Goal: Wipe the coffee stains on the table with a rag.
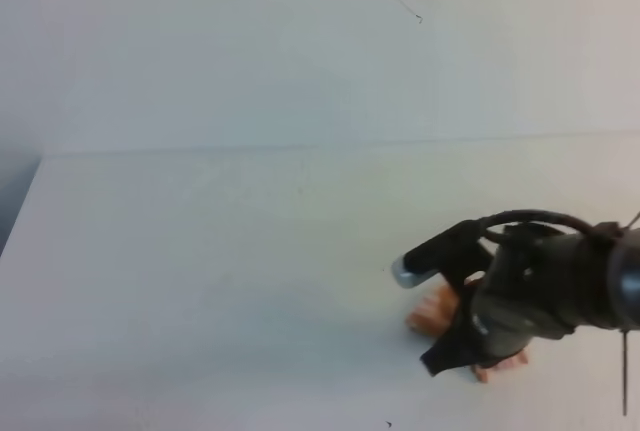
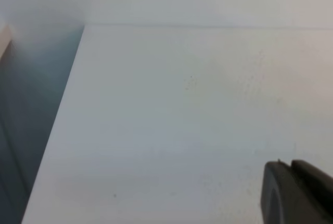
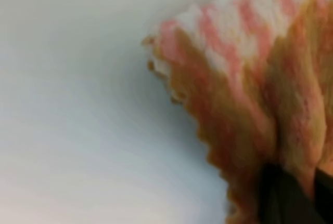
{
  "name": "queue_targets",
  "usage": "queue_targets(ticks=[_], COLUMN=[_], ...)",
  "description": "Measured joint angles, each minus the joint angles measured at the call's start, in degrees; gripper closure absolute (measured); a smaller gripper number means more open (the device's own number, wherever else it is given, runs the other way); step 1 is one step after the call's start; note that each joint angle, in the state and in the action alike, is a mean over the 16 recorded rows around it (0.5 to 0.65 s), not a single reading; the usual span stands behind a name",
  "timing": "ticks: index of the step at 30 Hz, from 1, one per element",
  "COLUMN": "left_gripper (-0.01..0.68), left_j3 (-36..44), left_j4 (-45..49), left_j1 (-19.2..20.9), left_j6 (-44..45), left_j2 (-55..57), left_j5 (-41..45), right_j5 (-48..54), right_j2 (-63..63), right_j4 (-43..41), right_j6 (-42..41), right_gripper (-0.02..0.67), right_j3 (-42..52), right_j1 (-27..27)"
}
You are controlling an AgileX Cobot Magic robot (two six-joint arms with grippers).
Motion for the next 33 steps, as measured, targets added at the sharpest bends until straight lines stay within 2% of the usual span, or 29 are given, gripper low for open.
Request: queue_targets(ticks=[8,17,21,29,33], left_gripper=[0.674,0.674,0.674,0.674,0.674], left_j3=[0.00,0.00,0.00,0.00,0.00], left_j4=[0.00,0.00,0.00,0.00,0.00], left_j1=[0.00,0.00,0.00,0.00,0.00], left_j6=[0.00,0.00,0.00,0.00,0.00], left_j2=[0.00,0.00,0.00,0.00,0.00], left_j5=[0.00,0.00,0.00,0.00,0.00], right_j5=[-1.74,-3.10,-3.23,-1.74,-0.52], right_j2=[-7.84,-9.91,-8.53,-10.44,-16.23], right_j4=[-0.83,1.64,3.64,7.13,7.63], right_j6=[2.15,1.04,0.00,-2.73,-5.05], right_gripper=[0.612,0.597,0.541,0.380,0.350], right_j3=[3.67,3.76,3.74,2.96,2.47], right_j1=[-9.11,-12.93,-13.07,-13.07,-13.07])
